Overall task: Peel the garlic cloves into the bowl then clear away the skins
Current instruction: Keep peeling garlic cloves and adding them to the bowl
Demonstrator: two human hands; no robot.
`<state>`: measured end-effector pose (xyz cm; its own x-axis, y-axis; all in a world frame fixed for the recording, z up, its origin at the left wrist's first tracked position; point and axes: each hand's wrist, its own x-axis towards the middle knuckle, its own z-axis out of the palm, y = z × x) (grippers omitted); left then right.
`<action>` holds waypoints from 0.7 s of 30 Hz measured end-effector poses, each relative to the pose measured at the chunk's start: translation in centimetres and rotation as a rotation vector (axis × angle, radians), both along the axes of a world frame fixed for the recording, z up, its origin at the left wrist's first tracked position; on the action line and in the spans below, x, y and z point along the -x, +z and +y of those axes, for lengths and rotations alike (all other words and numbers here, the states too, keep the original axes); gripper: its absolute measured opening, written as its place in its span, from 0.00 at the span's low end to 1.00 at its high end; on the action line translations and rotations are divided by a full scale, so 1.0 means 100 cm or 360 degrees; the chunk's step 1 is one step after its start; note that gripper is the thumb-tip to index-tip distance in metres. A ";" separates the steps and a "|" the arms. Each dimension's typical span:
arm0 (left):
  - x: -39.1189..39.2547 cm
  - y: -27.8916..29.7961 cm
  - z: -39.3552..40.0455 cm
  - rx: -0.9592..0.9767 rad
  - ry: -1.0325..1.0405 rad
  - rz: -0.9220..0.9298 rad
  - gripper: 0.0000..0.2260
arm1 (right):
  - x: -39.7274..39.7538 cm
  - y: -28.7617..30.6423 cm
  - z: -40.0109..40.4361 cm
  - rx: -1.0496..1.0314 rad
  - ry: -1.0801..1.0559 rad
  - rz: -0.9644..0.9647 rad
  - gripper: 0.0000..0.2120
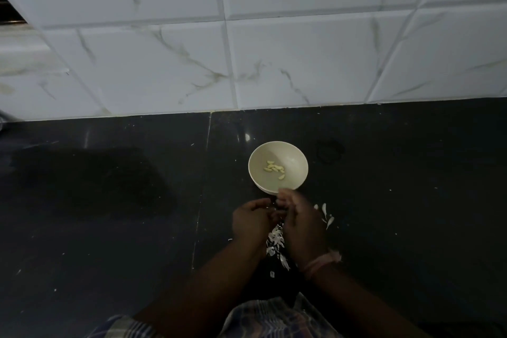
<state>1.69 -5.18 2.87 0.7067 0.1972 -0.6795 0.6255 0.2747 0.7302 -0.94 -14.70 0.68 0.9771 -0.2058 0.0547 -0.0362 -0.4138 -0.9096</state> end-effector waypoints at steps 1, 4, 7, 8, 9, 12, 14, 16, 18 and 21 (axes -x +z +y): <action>0.000 -0.001 -0.002 0.0049 -0.0048 0.0087 0.10 | 0.010 -0.005 0.004 0.0066 0.0113 -0.0007 0.21; 0.001 0.002 -0.006 0.0258 -0.0070 0.0410 0.09 | 0.026 -0.021 0.004 0.0369 0.0371 0.0105 0.29; 0.004 0.003 -0.008 0.0245 -0.0056 0.0306 0.07 | 0.024 -0.024 -0.002 0.0545 0.0299 0.0131 0.29; 0.007 0.001 -0.008 0.0238 0.0015 0.0205 0.07 | 0.022 -0.025 -0.004 0.0517 0.0211 0.0107 0.25; 0.007 0.000 -0.008 0.0236 0.0085 0.0127 0.08 | 0.021 -0.025 -0.007 0.0503 0.0141 0.0103 0.22; 0.009 -0.005 -0.011 0.0202 0.0115 0.0008 0.12 | 0.022 -0.031 -0.023 0.0637 0.0025 0.0105 0.15; 0.010 -0.009 -0.015 0.0114 0.0036 -0.0038 0.16 | 0.026 -0.033 -0.035 0.0704 -0.0083 0.0153 0.15; 0.013 -0.011 -0.019 0.0030 -0.0079 -0.0031 0.17 | 0.031 -0.034 -0.045 0.0769 -0.0183 0.0232 0.13; 0.016 -0.010 -0.021 0.0012 -0.0193 0.0028 0.16 | 0.033 -0.037 -0.056 0.0838 -0.0349 0.0323 0.07; 0.018 -0.009 -0.023 0.0032 -0.0318 0.0085 0.15 | 0.032 -0.036 -0.072 0.0792 -0.0621 0.0497 0.04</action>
